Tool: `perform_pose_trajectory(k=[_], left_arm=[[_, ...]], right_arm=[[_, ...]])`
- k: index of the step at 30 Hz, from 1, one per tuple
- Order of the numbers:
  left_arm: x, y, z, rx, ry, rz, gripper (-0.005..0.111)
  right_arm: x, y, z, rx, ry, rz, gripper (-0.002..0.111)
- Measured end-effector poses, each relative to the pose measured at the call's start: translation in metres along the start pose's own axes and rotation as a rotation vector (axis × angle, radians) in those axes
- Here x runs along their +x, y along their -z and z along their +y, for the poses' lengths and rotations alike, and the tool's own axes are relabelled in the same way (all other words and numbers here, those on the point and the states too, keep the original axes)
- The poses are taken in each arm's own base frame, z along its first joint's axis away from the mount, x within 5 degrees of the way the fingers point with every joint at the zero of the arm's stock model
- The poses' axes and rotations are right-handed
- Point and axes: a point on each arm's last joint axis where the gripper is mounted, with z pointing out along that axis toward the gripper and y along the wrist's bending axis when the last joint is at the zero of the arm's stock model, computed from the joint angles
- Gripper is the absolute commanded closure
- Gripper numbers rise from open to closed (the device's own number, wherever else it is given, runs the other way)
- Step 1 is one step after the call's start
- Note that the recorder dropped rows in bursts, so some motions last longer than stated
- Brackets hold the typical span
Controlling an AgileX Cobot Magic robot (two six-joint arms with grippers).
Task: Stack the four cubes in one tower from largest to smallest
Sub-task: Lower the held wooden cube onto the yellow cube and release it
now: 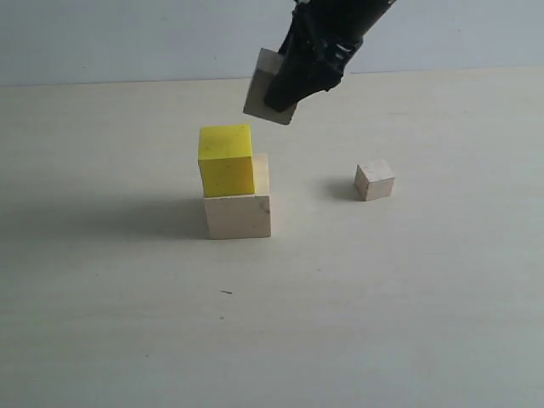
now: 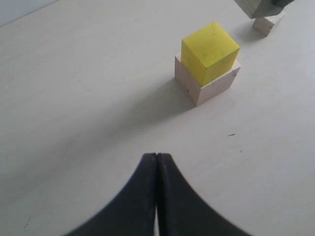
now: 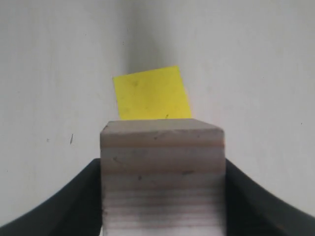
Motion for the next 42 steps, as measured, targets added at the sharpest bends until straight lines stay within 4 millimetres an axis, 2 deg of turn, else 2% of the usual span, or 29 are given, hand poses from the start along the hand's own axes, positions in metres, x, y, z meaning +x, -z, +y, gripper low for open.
perform_pose_trajectory(k=[5, 12, 18, 26, 29, 42], left_arm=[[0.002, 0.000, -0.001, 0.007, 0.001, 0.022, 0.107], [0.003, 0.000, -0.001, 0.012, 0.003, 0.028, 0.107], [0.002, 0.000, -0.001, 0.016, 0.005, 0.027, 0.107], [0.003, 0.000, -0.002, 0.021, -0.008, 0.028, 0.107], [0.003, 0.000, -0.002, 0.021, -0.012, 0.028, 0.107], [0.004, 0.000, -0.002, 0.026, -0.016, 0.043, 0.107]], right_arm=[[-0.022, -0.004, 0.011, 0.077, 0.043, 0.083, 0.108], [-0.047, -0.001, 0.021, 0.110, 0.084, 0.062, 0.108], [-0.044, -0.005, 0.018, 0.123, 0.096, 0.096, 0.108], [-0.037, -0.043, 0.013, 0.063, 0.091, 0.159, 0.108], [-0.036, -0.050, 0.013, 0.053, 0.096, 0.172, 0.108], [-0.038, -0.057, 0.015, 0.050, 0.109, 0.180, 0.108]])
